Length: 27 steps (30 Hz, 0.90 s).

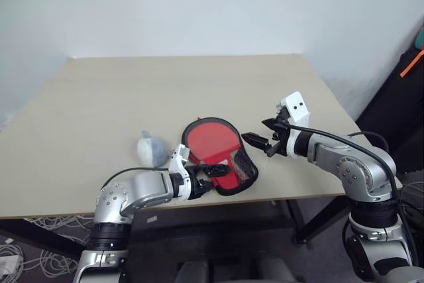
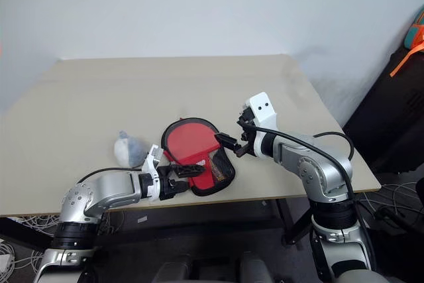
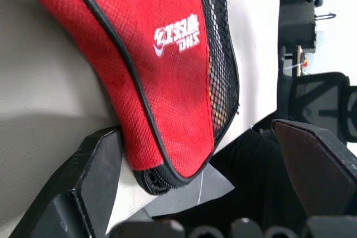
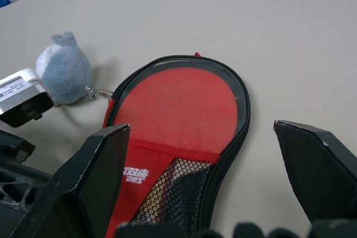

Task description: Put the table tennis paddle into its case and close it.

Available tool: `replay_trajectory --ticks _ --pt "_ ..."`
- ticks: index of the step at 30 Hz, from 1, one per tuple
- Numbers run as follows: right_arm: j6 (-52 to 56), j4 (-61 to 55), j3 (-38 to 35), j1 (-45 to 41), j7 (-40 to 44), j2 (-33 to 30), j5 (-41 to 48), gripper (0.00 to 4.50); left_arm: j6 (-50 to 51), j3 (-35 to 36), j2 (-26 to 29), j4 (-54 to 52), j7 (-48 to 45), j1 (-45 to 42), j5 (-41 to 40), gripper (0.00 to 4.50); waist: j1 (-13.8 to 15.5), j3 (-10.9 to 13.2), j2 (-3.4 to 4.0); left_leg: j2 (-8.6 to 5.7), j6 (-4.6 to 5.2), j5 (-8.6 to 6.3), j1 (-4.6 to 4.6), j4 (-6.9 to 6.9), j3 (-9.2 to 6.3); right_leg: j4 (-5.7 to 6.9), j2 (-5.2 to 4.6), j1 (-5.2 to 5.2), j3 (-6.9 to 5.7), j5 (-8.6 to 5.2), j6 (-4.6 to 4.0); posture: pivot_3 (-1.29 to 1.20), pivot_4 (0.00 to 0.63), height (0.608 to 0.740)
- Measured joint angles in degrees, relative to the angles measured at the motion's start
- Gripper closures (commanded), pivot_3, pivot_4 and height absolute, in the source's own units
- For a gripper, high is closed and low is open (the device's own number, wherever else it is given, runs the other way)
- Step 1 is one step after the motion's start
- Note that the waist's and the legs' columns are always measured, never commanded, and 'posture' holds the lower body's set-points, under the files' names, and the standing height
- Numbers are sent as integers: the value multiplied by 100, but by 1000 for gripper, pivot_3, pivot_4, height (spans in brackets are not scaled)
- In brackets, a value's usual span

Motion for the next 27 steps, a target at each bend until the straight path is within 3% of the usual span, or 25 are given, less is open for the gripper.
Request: replay_trajectory --ticks 14,17,27 --pt "0 0 4 -1 -65 8 5 0 -281 -78 -44 82 -66 -2 13 39 0 -2 3 -3 -13 -5 0 -2 -3 -3 0 0 0 0 -1 0 0 739" --pt "0 0 8 -7 -65 16 6 0 -304 -126 10 129 -77 -3 25 627 -2 -3 5 -3 -16 -7 1 -4 -2 -4 0 0 0 -1 -1 0 0 739" --pt "5 4 7 -169 -96 112 43 0 -330 -310 217 386 11 97 85 4163 -5 -3 6 -2 -25 -11 0 -16 -2 -13 0 -5 1 -1 -1 0 0 739"
